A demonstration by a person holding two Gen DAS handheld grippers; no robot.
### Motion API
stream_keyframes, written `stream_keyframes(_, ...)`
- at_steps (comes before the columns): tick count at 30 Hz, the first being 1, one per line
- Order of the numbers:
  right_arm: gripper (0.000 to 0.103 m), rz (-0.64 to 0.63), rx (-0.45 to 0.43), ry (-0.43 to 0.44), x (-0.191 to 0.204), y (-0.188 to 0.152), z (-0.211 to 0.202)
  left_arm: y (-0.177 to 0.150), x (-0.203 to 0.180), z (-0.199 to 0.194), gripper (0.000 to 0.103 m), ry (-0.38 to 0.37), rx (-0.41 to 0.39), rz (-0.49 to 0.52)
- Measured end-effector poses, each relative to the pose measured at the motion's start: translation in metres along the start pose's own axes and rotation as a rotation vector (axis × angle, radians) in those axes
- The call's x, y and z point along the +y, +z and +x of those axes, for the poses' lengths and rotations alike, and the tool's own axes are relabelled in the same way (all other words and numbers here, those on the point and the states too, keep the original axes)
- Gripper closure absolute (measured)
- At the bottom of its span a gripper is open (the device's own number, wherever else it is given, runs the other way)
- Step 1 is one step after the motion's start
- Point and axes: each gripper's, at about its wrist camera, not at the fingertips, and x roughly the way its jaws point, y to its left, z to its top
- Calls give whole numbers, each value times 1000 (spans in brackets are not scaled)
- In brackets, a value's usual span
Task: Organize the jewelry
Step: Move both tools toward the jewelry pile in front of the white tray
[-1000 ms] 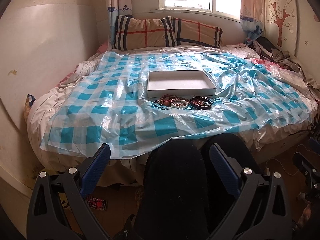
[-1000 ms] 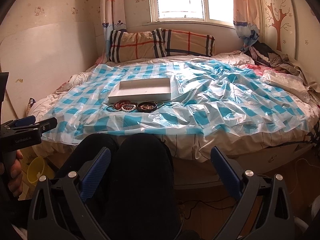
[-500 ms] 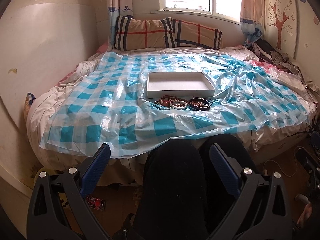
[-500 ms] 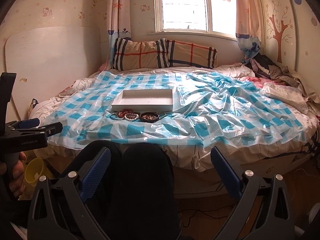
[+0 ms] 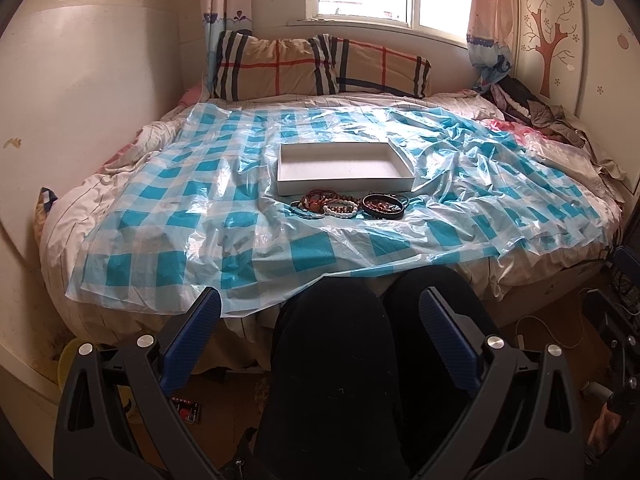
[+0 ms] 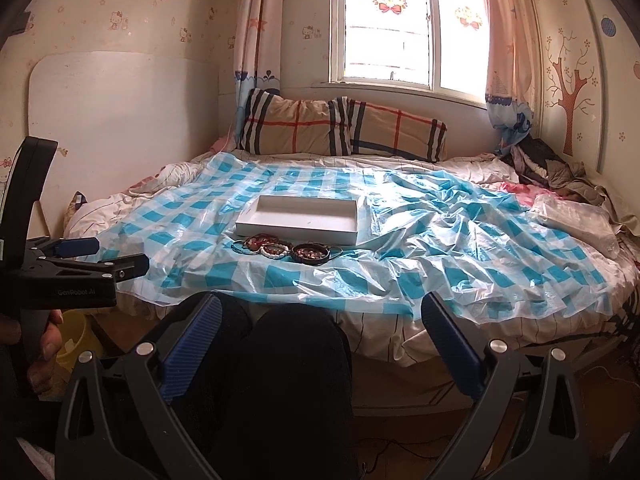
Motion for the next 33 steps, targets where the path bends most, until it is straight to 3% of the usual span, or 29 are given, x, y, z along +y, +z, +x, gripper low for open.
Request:
stream_keyframes(17,7,4,104,27,-6,1,46,2,6,38,8,-41,87,-1)
stream_keyframes(21,7,22,110,42,-13,12,65,11,13,55,8,-67,107,-13)
stream_keyframes(33,7,0,144,48,-25,40,133,58,16,117,8,-12,83,11)
